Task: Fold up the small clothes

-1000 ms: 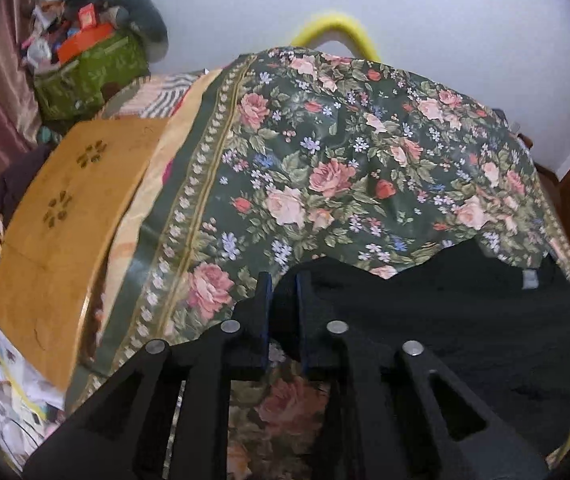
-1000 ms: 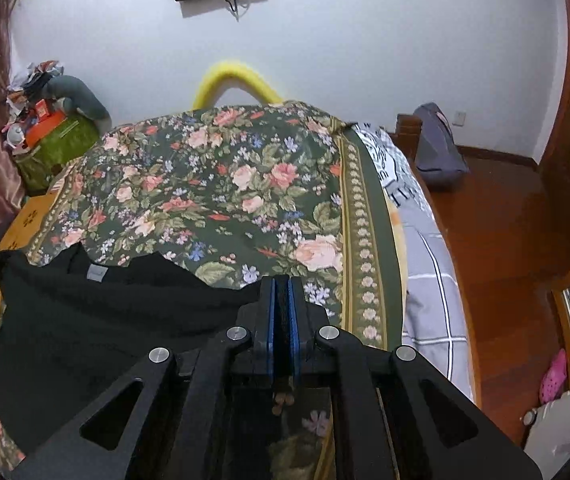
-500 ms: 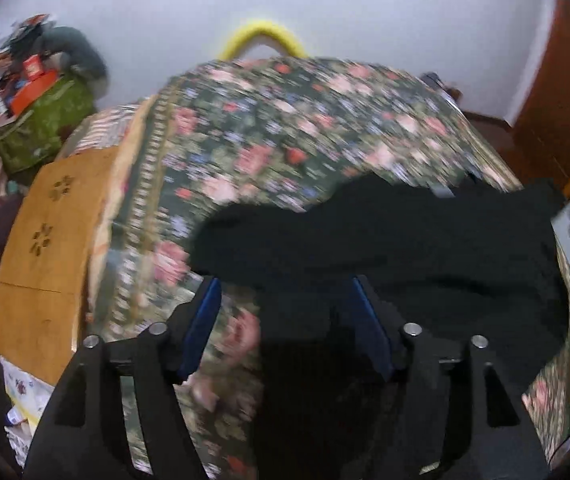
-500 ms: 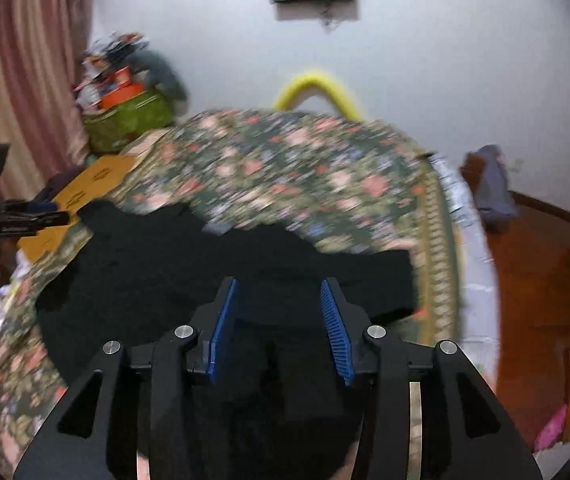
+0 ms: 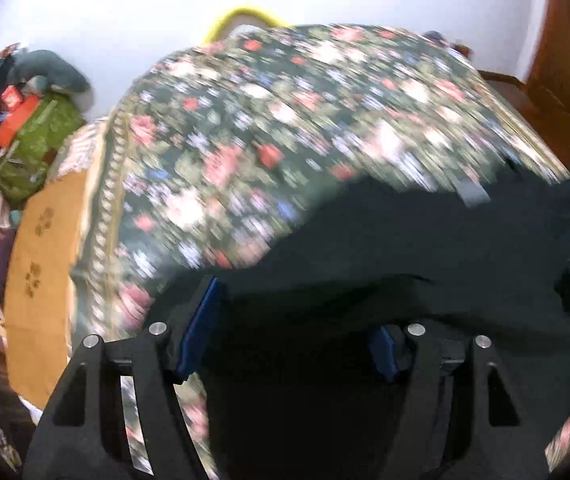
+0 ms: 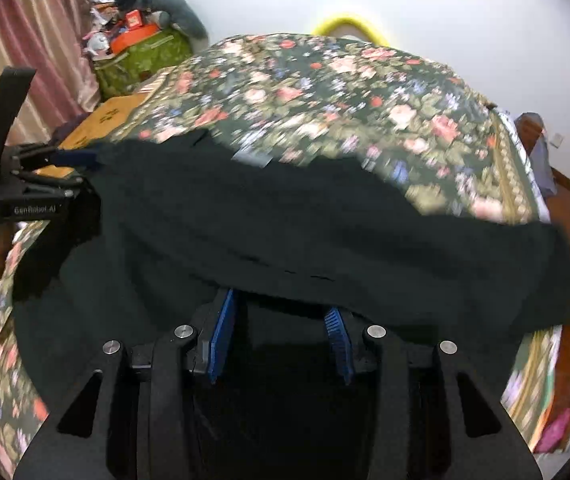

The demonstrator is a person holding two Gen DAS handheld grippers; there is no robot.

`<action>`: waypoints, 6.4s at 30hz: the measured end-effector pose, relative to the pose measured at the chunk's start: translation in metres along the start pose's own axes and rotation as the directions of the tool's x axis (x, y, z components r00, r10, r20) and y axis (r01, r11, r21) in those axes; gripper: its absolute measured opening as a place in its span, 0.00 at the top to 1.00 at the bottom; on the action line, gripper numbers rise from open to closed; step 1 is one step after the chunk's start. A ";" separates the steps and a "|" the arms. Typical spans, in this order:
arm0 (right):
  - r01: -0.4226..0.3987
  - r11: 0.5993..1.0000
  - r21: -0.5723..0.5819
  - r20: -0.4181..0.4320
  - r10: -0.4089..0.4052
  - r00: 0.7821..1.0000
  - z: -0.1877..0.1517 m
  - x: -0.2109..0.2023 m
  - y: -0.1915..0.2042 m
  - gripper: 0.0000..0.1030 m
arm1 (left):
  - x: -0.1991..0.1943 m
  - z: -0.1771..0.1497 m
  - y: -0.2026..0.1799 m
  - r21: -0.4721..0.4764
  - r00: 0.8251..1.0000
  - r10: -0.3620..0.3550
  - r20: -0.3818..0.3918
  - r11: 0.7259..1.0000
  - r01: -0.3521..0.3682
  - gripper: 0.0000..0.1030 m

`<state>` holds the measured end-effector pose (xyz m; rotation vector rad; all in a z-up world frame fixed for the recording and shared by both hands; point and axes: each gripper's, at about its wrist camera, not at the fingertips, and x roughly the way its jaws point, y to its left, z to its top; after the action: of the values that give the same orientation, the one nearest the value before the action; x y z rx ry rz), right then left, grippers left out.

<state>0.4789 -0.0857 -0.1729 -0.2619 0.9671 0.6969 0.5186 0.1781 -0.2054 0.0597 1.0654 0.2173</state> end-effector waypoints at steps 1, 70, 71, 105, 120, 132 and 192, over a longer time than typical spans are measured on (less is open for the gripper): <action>0.045 0.999 0.020 0.030 -0.046 0.999 0.009 -0.002 -0.007 0.62 | -0.002 0.012 0.008 -0.030 0.999 0.035 0.016 0.999 -0.034 0.34; -0.049 0.998 0.044 0.152 0.042 0.988 -0.124 -0.112 0.032 0.67 | -0.131 -0.185 0.025 -0.095 0.979 -0.197 0.045 0.975 0.200 0.59; -0.057 0.998 0.027 0.143 0.053 0.988 -0.124 -0.107 0.039 0.66 | -0.129 -0.185 0.012 -0.060 0.978 -0.206 0.040 0.976 0.208 0.59; 0.066 0.998 0.024 0.101 -0.068 0.993 -0.113 -0.032 0.043 0.54 | -0.113 -0.148 -0.016 -0.052 0.979 -0.166 0.120 0.984 0.173 0.38; 0.155 0.967 0.203 0.021 -0.163 0.986 -0.182 -0.114 -0.042 0.54 | -0.056 -0.196 0.097 -0.219 0.996 0.050 -0.075 0.974 -0.066 0.26; 0.034 0.998 0.057 0.153 -0.043 0.987 -0.136 -0.129 0.039 0.31 | -0.133 -0.237 0.092 -0.384 0.981 -0.194 0.031 0.904 0.191 0.24; -0.096 0.984 0.150 0.035 0.092 0.995 -0.169 -0.102 0.045 0.27 | -0.148 -0.267 0.017 -0.341 0.981 -0.193 0.019 0.921 0.187 0.49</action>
<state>0.2996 -0.1792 -0.1783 -0.0729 1.0051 0.7074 0.2148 0.1489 -0.2048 -0.3587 1.0281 0.2240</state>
